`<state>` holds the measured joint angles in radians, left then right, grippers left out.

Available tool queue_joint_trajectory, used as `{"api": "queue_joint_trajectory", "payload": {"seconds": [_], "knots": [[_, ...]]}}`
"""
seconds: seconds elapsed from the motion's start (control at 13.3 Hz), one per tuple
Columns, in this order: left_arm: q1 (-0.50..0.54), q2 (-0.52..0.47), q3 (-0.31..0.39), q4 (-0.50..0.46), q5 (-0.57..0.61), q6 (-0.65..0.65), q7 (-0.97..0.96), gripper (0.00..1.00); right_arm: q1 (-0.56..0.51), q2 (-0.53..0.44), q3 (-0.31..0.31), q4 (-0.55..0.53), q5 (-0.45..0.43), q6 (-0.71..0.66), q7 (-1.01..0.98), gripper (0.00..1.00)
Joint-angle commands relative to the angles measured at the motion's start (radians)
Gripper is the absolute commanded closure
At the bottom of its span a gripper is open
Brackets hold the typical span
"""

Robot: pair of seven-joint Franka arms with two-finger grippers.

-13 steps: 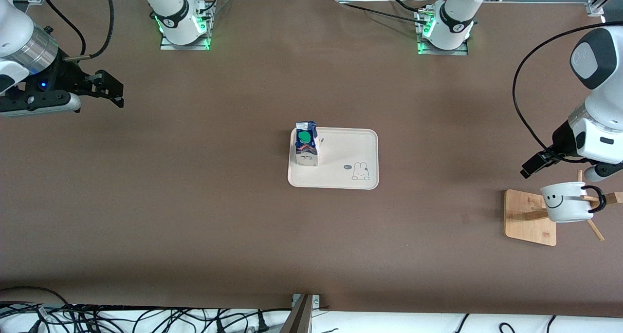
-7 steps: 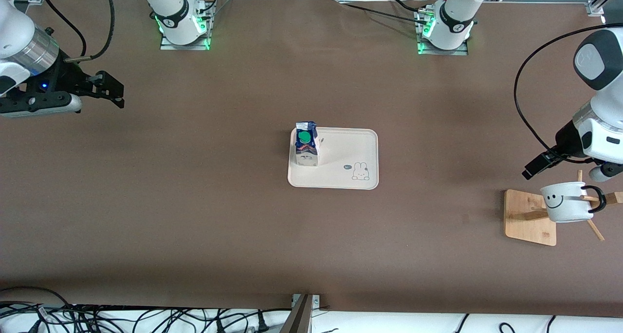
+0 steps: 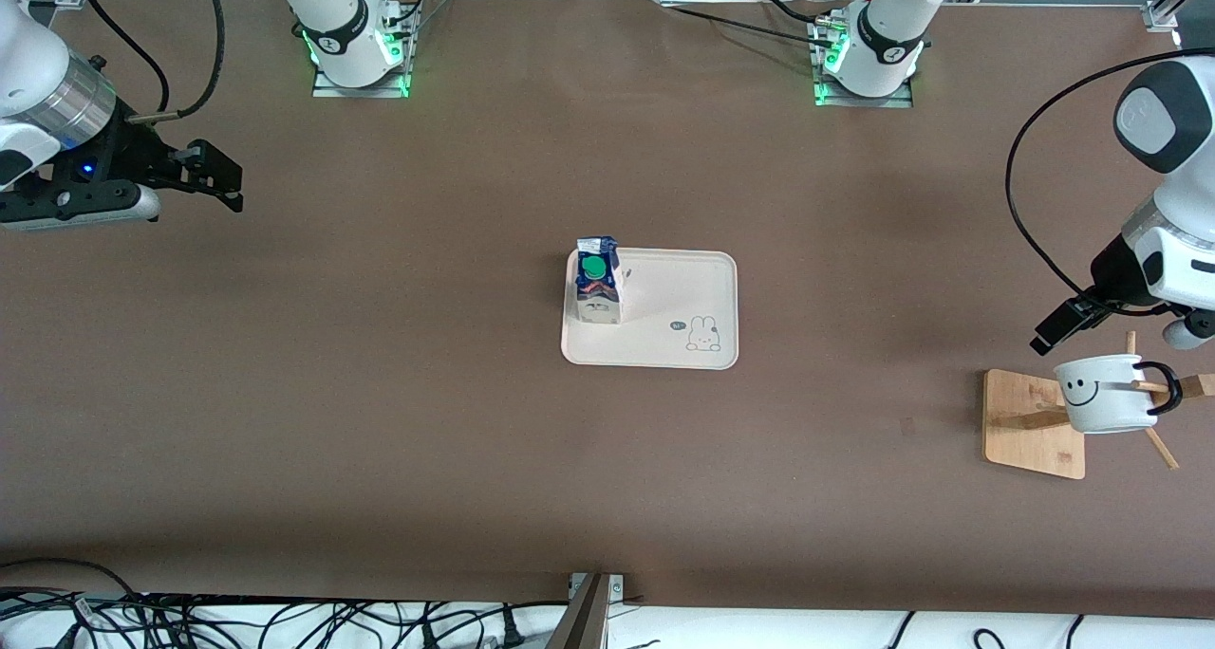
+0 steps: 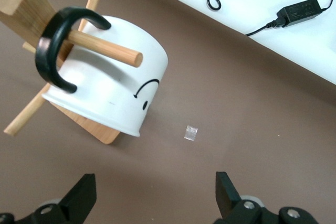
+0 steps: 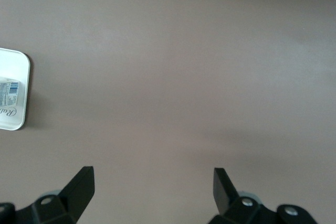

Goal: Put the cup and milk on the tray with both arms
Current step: 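Lower the left gripper to the white mug on the stand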

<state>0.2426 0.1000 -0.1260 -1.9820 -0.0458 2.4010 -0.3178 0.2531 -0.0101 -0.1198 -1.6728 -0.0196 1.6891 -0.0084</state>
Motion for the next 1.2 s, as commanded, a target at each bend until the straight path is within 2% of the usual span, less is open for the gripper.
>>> {"api": "queue_joint_trajectory", "payload": {"seconds": [0.0,0.15,0.53,0.82,1.12], "knots": [[0.041,-0.028,-0.011,-0.054,-0.081,0.055,0.095,0.0,-0.014,0.007,0.012,0.019,-0.011,-0.003,-0.007,0.0],[0.052,-0.013,-0.01,-0.057,-0.132,0.072,0.153,0.0,-0.017,0.009,0.011,0.019,-0.011,-0.003,-0.007,0.0],[0.058,0.069,-0.012,-0.037,-0.347,0.223,0.354,0.0,-0.023,0.01,0.008,0.019,-0.01,-0.003,-0.007,0.0],[0.057,0.133,-0.012,0.041,-0.436,0.239,0.497,0.0,-0.021,0.016,0.005,0.019,-0.01,0.026,-0.007,0.0],[0.058,0.135,-0.01,0.046,-0.434,0.239,0.503,0.52,-0.012,0.019,0.005,0.019,-0.014,0.024,-0.007,0.0]]}}
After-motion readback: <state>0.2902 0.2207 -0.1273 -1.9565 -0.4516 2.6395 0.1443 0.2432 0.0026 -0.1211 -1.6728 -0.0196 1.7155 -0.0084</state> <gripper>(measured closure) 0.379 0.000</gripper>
